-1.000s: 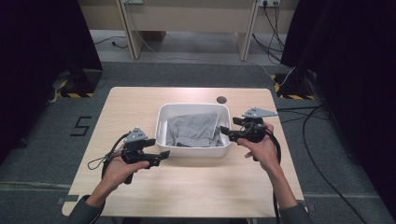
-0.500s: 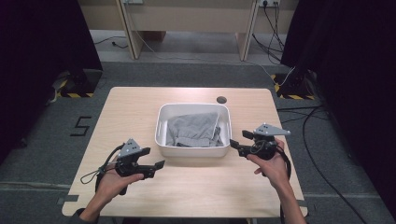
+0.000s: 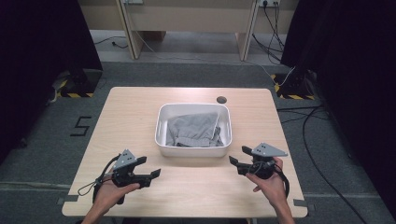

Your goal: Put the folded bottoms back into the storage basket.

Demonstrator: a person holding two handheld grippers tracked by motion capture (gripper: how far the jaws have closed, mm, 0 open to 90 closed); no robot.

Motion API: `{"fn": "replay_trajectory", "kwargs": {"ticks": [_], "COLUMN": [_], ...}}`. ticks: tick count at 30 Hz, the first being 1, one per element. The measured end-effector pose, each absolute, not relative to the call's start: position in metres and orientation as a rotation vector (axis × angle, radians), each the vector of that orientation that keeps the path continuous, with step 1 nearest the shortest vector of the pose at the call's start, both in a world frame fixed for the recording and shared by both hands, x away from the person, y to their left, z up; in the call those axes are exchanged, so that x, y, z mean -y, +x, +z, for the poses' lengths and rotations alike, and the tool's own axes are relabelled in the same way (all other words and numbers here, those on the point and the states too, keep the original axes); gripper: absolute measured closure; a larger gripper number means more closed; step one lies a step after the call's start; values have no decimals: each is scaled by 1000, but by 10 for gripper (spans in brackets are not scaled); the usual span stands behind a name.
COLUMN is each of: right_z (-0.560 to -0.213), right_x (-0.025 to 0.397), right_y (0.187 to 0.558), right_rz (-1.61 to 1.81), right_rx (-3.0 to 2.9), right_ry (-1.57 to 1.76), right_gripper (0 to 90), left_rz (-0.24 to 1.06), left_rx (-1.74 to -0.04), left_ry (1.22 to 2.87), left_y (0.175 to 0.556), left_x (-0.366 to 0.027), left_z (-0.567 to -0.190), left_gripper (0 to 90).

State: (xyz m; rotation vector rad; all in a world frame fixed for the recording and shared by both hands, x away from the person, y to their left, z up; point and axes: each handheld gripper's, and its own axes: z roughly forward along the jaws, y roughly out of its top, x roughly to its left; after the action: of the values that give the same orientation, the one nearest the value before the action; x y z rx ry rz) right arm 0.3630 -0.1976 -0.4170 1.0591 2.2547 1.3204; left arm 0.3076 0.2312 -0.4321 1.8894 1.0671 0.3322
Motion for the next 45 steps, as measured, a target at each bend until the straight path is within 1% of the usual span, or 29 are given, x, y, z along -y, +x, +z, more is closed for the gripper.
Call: {"fn": "replay_trajectory", "kwargs": {"ticks": [4,11,14,23,28,34,37,40,45], "right_z": [-429,-449,-455,-473,-478,-484,-485,-486,-486], "right_x": [196,196,197,204,208,209,208,206,206], "right_y": [355,345,340,325,315,308,306,305,305], "right_rz": [1311,1271,1256,1157,1117,1027,1007,992,995], "right_rx": [-2261,-2310,-2323,-2376,-2392,-2408,-2400,-2401,-2395], "right_ry": [1076,1105,1117,1154,1166,1162,1140,1129,1134], "right_gripper": [327,320,304,255,240,224,221,197,197], "left_rz": [368,325,335,335,311,413,419,420,420], "left_rx": [-1049,-1097,-1128,-1128,-1145,-1122,-1126,-1125,-1125], "left_ry": [1917,1942,1970,2001,2031,2050,2041,2040,2040], "left_y": [305,297,295,287,282,274,274,274,274], "left_x": [-232,-240,-244,-245,-243,-240,-240,-240,-240], "left_z": [-442,-466,-474,-483,-493,-498,-499,-499,-499], "left_gripper": [220,214,203,194,195,183,178,178,177]}}
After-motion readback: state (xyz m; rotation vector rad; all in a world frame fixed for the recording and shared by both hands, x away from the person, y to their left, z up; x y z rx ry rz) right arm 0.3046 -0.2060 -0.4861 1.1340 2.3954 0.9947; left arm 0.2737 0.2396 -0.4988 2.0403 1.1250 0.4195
